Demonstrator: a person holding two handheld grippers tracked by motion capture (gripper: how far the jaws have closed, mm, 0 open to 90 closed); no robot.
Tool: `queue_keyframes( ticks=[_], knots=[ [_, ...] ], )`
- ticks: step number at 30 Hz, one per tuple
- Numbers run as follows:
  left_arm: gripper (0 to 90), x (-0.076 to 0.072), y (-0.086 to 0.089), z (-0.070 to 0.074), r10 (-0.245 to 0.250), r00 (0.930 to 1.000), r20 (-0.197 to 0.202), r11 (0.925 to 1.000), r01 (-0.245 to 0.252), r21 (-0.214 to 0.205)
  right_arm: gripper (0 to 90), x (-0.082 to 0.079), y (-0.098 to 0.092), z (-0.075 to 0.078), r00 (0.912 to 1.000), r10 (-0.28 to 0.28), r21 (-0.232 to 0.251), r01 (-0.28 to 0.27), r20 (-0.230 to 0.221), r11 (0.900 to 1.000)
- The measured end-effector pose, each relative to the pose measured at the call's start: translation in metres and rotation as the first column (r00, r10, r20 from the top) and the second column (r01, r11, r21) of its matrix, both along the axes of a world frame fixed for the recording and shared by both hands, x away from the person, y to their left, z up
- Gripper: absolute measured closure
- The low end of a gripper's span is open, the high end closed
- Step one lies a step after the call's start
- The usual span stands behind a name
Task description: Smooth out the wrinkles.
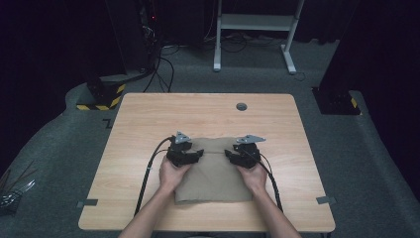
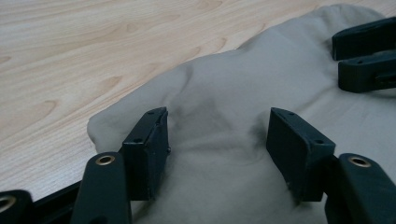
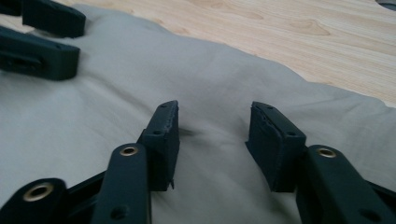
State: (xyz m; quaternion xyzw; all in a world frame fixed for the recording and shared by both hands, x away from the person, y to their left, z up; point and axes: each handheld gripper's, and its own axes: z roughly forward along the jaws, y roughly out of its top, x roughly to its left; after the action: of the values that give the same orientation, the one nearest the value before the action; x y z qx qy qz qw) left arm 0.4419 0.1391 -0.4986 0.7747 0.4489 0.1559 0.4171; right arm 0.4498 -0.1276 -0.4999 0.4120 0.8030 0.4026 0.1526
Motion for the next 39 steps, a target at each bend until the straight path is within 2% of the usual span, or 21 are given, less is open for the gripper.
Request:
queue_keyframes(
  ticks=[3, 7, 11, 14, 19, 23, 30, 34, 39],
  knots=[
    [38.2, 0.000, 0.001, -0.001, -0.005, 1.0000, 0.004, 1.0000, 0.005, 0.005, 54.0, 0.000, -0.002, 0.000, 0.9998, 0.000, -0.030, 0.001, 0.020, 0.9996],
    [37.8, -0.002, 0.005, -0.003, -0.006, 0.9999, 0.009, 1.0000, 0.006, -0.008, 52.3, -0.002, -0.012, 0.000, 0.9985, -0.030, -0.044, 0.032, 0.045, 0.9985],
    [36.6, -0.004, 0.009, -0.005, -0.001, 1.0000, 0.002, 0.9997, 0.001, -0.023, 48.9, -0.003, -0.023, -0.002, 0.9984, -0.056, -0.020, 0.056, 0.011, 0.9982],
    [36.4, -0.008, 0.013, -0.003, 0.004, 1.0000, 0.004, 1.0000, -0.004, -0.004, 48.7, -0.005, -0.025, -0.003, 0.9982, -0.059, -0.024, 0.059, 0.015, 0.9980],
    [36.3, -0.016, 0.025, -0.002, 0.025, 0.9997, -0.004, 0.9997, -0.025, 0.000, 47.1, -0.006, -0.034, -0.002, 0.9969, -0.079, -0.003, 0.079, 0.005, 0.9969],
    [36.6, -0.024, 0.035, -0.002, 0.049, 0.9987, 0.008, 0.9988, -0.049, -0.003, 46.4, -0.009, -0.042, 0.000, 0.9952, -0.098, 0.001, 0.098, -0.002, 0.9952],
    [37.3, -0.043, 0.037, 0.004, 0.044, 0.9980, 0.045, 0.9990, -0.044, 0.002, 46.3, -0.020, -0.049, 0.003, 0.9942, -0.106, 0.006, 0.106, 0.017, 0.9943],
    [37.3, -0.048, 0.037, 0.004, 0.033, 0.9987, 0.038, 0.9994, -0.033, -0.008, 46.3, -0.028, -0.050, 0.006, 0.9945, -0.102, 0.011, 0.102, 0.022, 0.9947],
    [37.3, -0.058, 0.037, 0.005, 0.035, 0.9981, 0.050, 0.9993, -0.035, -0.017, 46.3, -0.040, -0.050, 0.012, 0.9939, -0.096, 0.033, 0.094, 0.055, 0.9950]
  ],
)
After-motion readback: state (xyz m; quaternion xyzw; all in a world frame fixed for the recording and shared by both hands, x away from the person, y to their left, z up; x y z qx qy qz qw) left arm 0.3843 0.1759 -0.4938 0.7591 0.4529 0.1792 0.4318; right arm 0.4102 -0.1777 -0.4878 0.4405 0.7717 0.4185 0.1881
